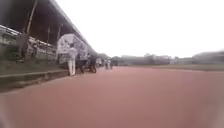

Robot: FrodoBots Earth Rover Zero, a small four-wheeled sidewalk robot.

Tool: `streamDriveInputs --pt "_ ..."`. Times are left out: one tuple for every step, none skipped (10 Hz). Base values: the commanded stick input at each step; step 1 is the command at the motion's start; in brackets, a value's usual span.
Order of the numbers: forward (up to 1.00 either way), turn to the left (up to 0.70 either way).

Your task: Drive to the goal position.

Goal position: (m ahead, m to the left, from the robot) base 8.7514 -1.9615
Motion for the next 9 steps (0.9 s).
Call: streamDriveInputs --pt "0.70 0.01" --pt "0.70 0.01" --pt "0.70 0.01" --pt "0.70 0.01" --pt "0.70 0.01" --pt "0.70 0.01" --pt "0.70 0.01" --pt "0.70 0.01" --pt "0.70 0.01"
